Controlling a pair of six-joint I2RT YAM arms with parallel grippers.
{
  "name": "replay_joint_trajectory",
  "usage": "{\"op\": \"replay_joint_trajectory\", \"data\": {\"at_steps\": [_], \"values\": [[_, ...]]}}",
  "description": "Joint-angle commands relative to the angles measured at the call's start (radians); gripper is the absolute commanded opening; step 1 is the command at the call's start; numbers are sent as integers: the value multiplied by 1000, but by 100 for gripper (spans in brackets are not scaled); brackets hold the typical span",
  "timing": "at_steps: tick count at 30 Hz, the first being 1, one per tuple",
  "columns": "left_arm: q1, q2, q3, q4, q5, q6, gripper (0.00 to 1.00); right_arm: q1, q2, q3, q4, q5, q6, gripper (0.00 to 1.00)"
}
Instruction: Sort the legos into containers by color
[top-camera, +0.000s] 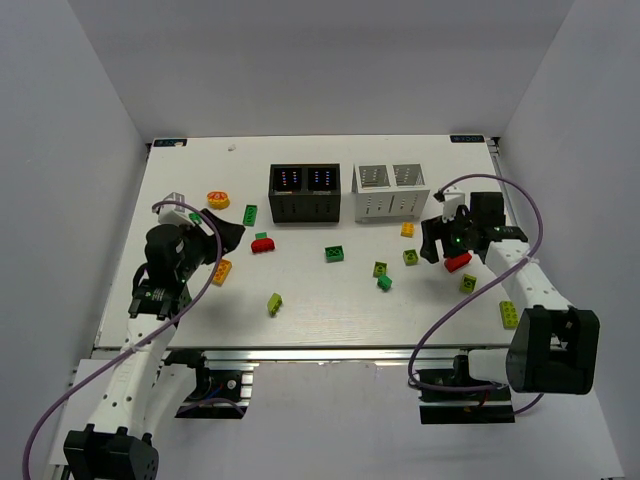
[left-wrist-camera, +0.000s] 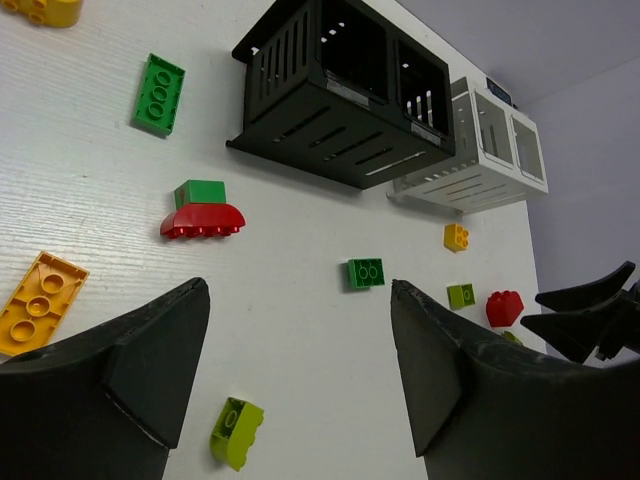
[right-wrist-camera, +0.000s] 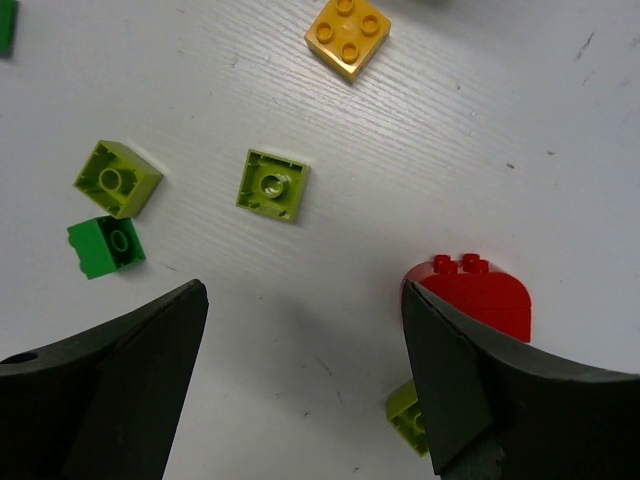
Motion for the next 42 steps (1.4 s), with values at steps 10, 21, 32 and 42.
{"op": "replay_joint_trajectory", "data": {"at_steps": [10, 21, 32, 42], "values": [[0, -68, 5, -13, 10, -26, 83, 52, 153, 35, 84, -76, -48, 88], [0, -84, -5, -33, 1, -64, 84, 188, 230, -22, 332, 197, 126, 82], [1, -111, -14, -59, -14, -67, 84, 204, 291, -40, 346, 245, 115, 65], [0, -88, -27, -27, -10, -66, 84, 210, 302, -48, 322, 214, 103, 54]]}}
